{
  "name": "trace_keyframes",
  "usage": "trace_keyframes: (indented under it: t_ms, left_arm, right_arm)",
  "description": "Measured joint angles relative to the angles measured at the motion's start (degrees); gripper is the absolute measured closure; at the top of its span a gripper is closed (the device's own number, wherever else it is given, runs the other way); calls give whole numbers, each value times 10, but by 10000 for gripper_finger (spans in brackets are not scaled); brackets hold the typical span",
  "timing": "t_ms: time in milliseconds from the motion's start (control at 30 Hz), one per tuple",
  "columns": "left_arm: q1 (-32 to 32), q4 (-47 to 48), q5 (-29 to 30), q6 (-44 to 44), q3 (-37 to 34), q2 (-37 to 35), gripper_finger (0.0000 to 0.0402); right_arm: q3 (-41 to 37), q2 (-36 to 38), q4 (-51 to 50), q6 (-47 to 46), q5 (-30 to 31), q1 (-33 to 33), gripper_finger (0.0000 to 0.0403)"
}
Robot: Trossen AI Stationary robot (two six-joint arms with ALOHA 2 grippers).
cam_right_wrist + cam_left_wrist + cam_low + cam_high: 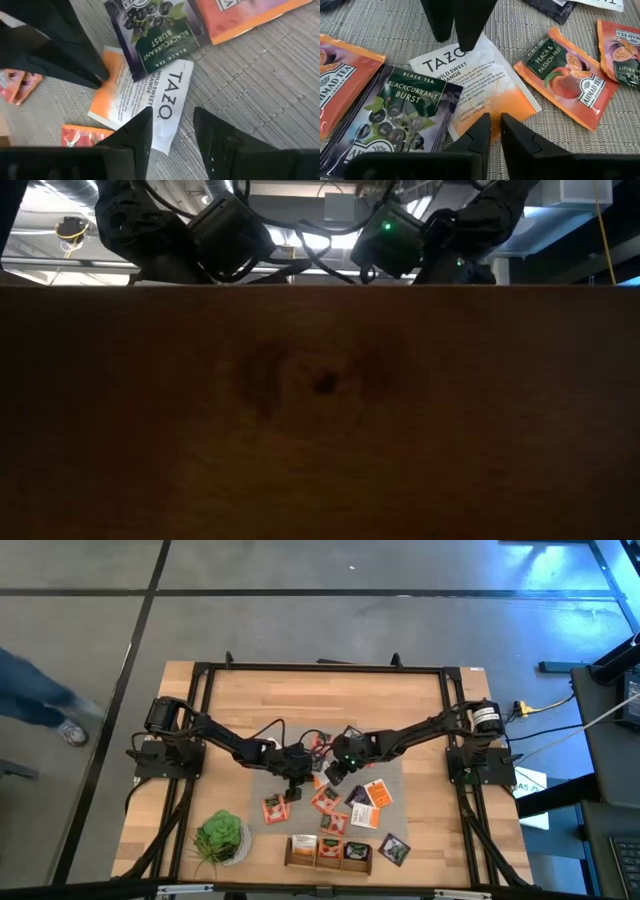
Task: Pick & Place Tea
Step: Put the white and orange tea bag into the left section of the wooden organizer
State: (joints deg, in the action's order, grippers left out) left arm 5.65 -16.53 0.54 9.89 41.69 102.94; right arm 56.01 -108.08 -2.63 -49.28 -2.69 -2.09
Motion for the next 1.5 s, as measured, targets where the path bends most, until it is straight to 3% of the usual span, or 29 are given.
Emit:
trace_keyframes:
  t_ms: [600, 767, 1100, 1500]
  left_arm:
    - [0, 1, 13, 29, 0, 1, 380]
    - [0, 1, 15, 29, 0, 1, 380]
    - [0, 1, 17, 29, -1, 1, 381]
    - [-2, 13, -21, 25, -3, -29, 381]
  right_arm:
    - [3, -6, 35, 33, -39, 1, 260]
    - [5, -6, 40, 47, -53, 0, 290]
    - [5, -6, 39, 67, -50, 0, 392]
    - [7, 5, 28, 116, -39, 0, 398]
